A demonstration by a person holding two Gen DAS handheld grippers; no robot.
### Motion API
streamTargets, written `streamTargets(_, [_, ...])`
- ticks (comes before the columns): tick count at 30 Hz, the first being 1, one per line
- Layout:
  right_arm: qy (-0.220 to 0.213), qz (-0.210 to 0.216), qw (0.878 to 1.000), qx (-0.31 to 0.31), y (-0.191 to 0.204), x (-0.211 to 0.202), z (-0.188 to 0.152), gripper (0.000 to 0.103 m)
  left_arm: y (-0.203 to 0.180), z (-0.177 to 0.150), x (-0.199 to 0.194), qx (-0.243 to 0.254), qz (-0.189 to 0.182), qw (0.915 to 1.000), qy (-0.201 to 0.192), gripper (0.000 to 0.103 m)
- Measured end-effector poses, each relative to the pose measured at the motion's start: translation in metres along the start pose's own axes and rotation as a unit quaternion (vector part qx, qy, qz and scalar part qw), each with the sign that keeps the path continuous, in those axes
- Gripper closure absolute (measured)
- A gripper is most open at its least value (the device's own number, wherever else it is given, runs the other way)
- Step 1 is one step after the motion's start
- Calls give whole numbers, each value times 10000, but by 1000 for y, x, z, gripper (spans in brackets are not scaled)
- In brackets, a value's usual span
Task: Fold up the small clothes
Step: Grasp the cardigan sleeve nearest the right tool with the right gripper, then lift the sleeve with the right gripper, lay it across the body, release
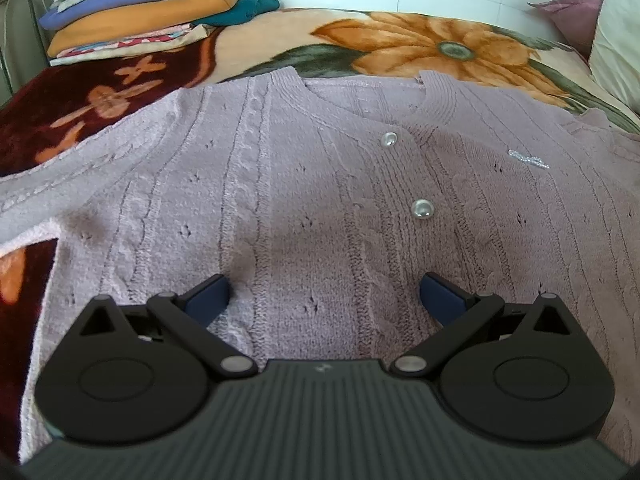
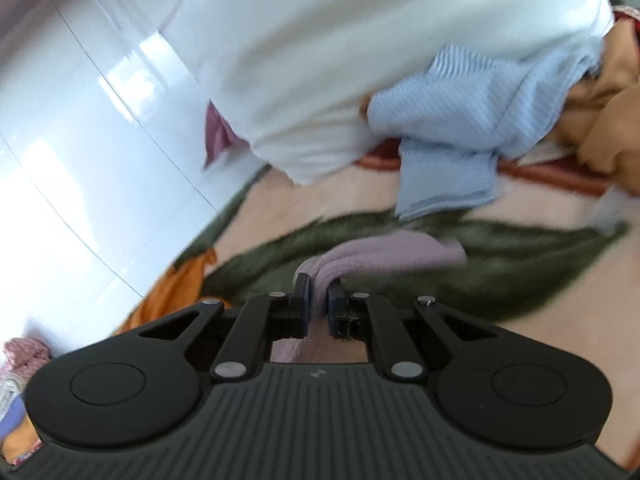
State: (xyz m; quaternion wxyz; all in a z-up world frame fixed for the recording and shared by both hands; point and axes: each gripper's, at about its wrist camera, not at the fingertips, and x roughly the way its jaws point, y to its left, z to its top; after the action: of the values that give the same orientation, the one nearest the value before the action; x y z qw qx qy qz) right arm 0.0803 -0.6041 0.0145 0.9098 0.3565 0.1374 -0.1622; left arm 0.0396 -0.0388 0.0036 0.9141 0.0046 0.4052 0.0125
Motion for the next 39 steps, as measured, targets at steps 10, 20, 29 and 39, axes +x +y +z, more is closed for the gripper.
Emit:
streamTargets(10, [-149,727,9969,-258,30,-80,3,95,8,9,-22,85,137,9999,-7,0])
streamTargets(20, [60,1577,9860,-538,123,-116,-37,95,42,16,-57,138,253,9994,-166,0])
streamTargets(29, [405,2193,9707,-892,231,-127,-89,96,84,25,-72,35,397,9986,-342,0])
streamTargets(39, [1037,2835,9448,-1277,347,-140,-185,96,136,29,-78,-317,604,9967,-434,0])
